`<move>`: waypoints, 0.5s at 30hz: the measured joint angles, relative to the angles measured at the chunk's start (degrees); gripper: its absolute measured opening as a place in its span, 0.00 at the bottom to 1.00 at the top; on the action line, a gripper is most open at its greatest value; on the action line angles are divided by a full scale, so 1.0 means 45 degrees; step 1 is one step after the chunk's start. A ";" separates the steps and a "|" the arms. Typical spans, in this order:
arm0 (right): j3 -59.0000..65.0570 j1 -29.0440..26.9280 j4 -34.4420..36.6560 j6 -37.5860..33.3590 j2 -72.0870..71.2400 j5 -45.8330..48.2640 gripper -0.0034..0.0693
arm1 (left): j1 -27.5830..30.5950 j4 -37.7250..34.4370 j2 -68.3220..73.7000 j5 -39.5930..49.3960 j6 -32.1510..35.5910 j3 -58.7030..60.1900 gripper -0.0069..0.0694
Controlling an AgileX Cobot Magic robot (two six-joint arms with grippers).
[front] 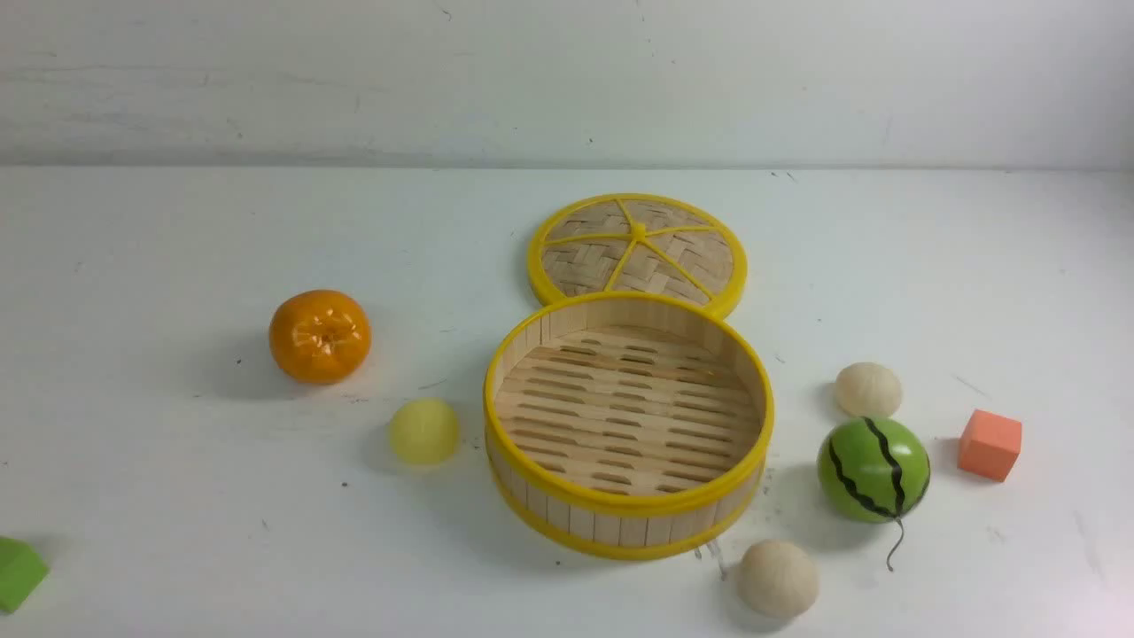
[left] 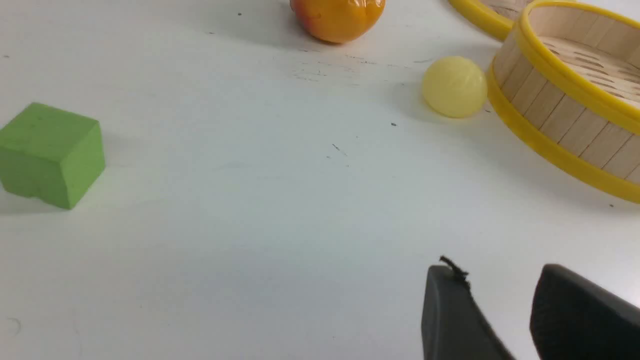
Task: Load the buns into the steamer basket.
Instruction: Use the left arm to grab a steamed stuffed bun
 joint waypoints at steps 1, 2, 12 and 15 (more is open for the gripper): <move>0.0000 0.0000 0.0000 0.0000 0.0000 0.0000 0.38 | 0.0000 0.0000 0.0000 0.0000 -0.0067 0.0000 0.40; 0.0000 0.0000 0.0000 0.0000 0.0000 0.0000 0.38 | 0.0000 0.0000 0.0000 0.0000 0.0000 0.0000 0.40; 0.0000 0.0000 0.0000 0.0000 0.0000 0.0000 0.38 | 0.0000 0.0000 0.0000 0.0024 0.0000 0.0000 0.40; 0.0000 0.0000 0.0000 0.0000 0.0000 0.0000 0.38 | 0.0000 0.0000 0.0000 0.0024 -0.0067 0.0000 0.40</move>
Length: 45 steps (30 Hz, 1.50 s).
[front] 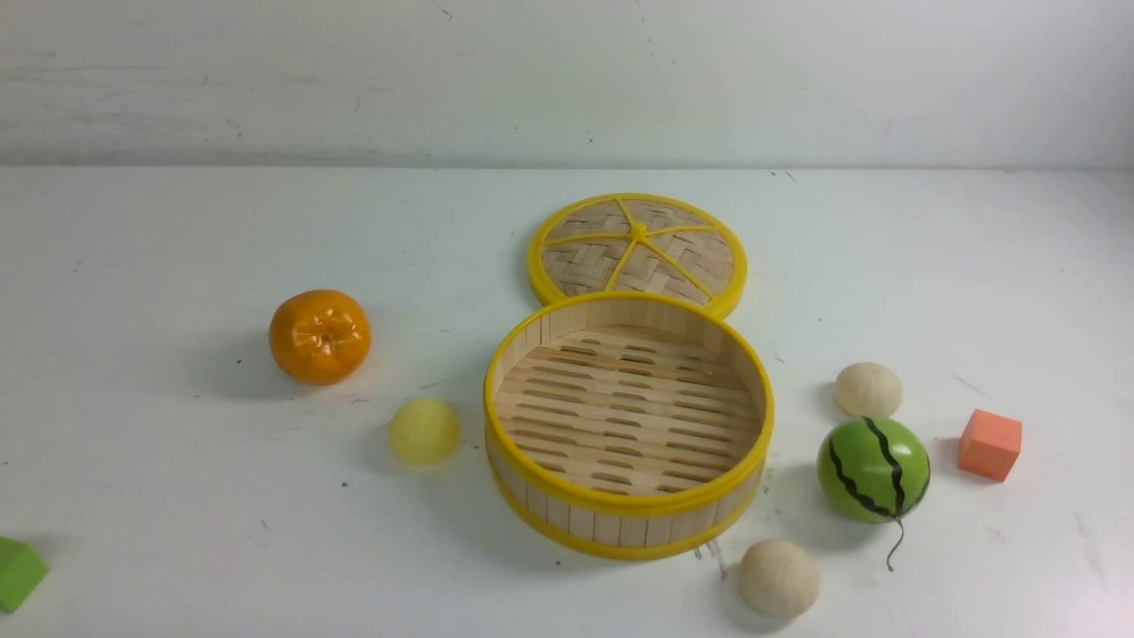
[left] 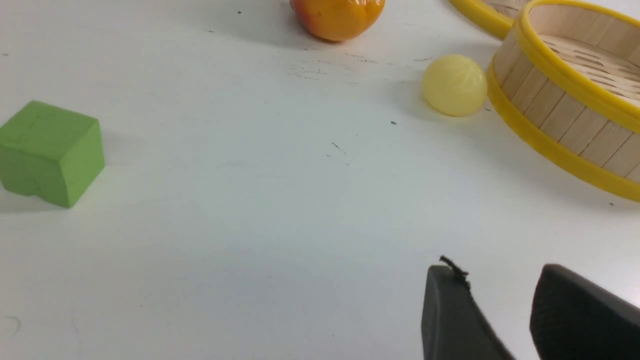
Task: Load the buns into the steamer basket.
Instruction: Use the left arm to grab a steamed stuffed bun
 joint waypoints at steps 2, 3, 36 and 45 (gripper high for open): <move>0.0000 0.0000 0.0000 0.0000 0.0000 0.0000 0.38 | 0.0000 0.0000 0.0000 0.0000 0.0000 0.0000 0.40; 0.0000 0.0000 0.0000 0.0000 0.0000 0.0000 0.38 | 0.0000 0.0000 0.0000 0.0000 0.0067 0.0000 0.40; 0.0000 0.0000 0.0028 0.0000 0.0000 0.0000 0.38 | 0.0000 -0.5295 0.3567 0.2086 -0.1225 -0.5982 0.07; 0.0000 0.0000 0.0028 0.0000 0.0000 0.0000 0.38 | 0.0000 -0.2238 1.2114 0.6656 0.0322 -1.0018 0.07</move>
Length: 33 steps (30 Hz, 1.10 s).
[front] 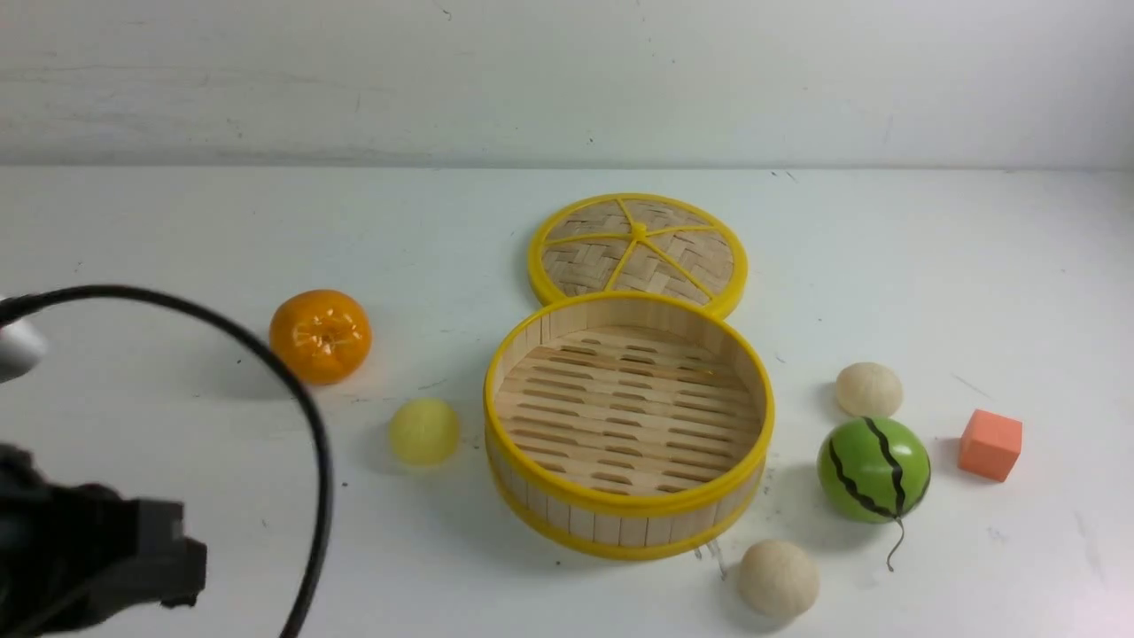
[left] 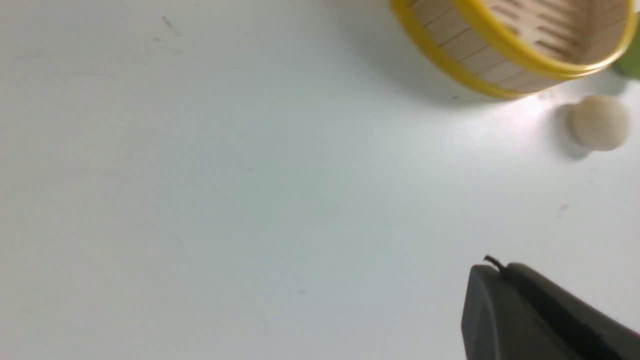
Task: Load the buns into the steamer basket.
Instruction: Use the left arm to grab a steamed stuffed bun
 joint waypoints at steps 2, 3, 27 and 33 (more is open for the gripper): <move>0.0000 0.0000 0.0000 0.0000 0.0000 0.0000 0.38 | -0.0173 0.0227 0.2291 -0.0510 0.0404 -0.0889 0.07; 0.0000 0.0000 0.0000 0.0000 0.0000 0.0000 0.38 | -0.0462 0.0369 0.3143 -0.0689 0.0496 -0.1314 0.07; 0.0000 0.0000 0.0000 0.0000 0.0000 0.0000 0.38 | -0.3129 0.4490 1.2918 0.1943 -0.0332 -1.1139 0.07; 0.0000 0.0000 -0.0012 0.0000 0.0000 0.0000 0.38 | -0.2491 0.3361 1.3027 0.1234 0.1427 -1.1166 0.15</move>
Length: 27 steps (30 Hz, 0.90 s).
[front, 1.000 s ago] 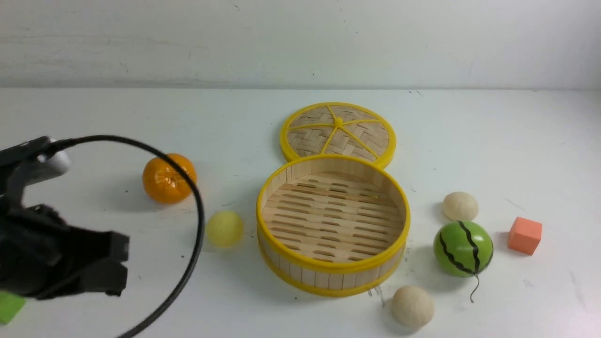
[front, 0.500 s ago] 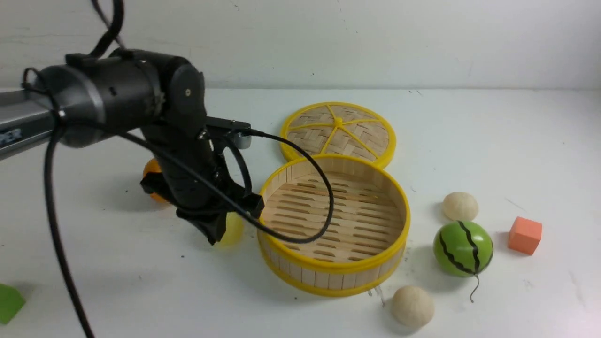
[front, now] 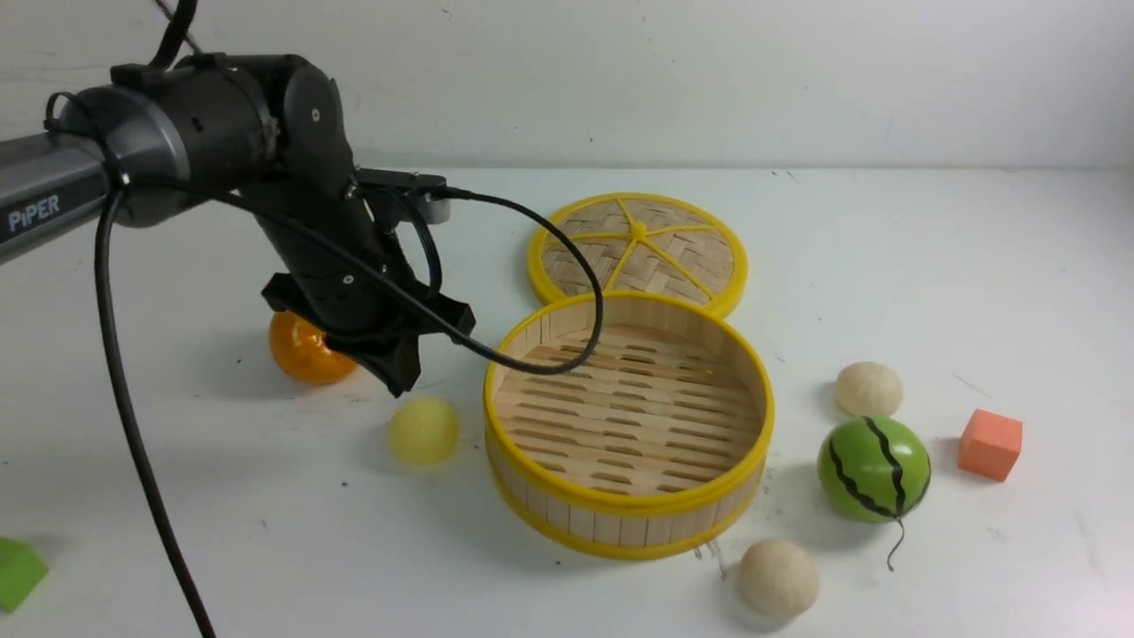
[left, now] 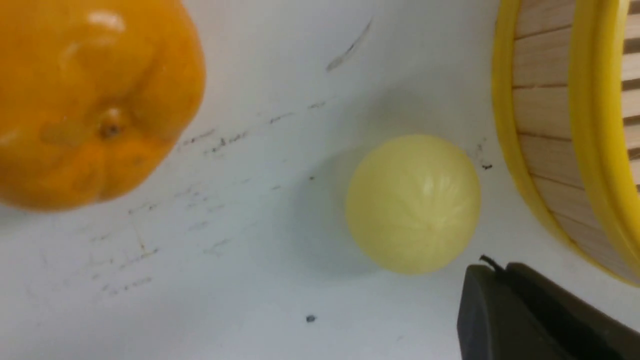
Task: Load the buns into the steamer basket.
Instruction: Use the left arm to grab a steamed stuffed bun
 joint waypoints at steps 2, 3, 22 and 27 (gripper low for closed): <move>0.0000 0.0000 0.0000 0.0000 0.0000 0.0000 0.38 | 0.0000 -0.0151 0.0136 -0.0242 0.0354 0.0000 0.21; 0.0000 0.0000 0.0000 0.0000 0.0000 0.0000 0.38 | -0.0012 -0.0179 0.0208 -0.0305 0.0394 0.0000 0.23; 0.0000 0.0000 -0.0014 0.0000 0.0000 0.0000 0.38 | -0.0022 0.0169 0.1438 -0.1166 0.0591 -0.0035 0.41; 0.0000 0.0000 -0.0014 0.0000 0.0000 0.0000 0.38 | -0.0022 0.0183 0.1701 -0.1258 0.0591 -0.0035 0.41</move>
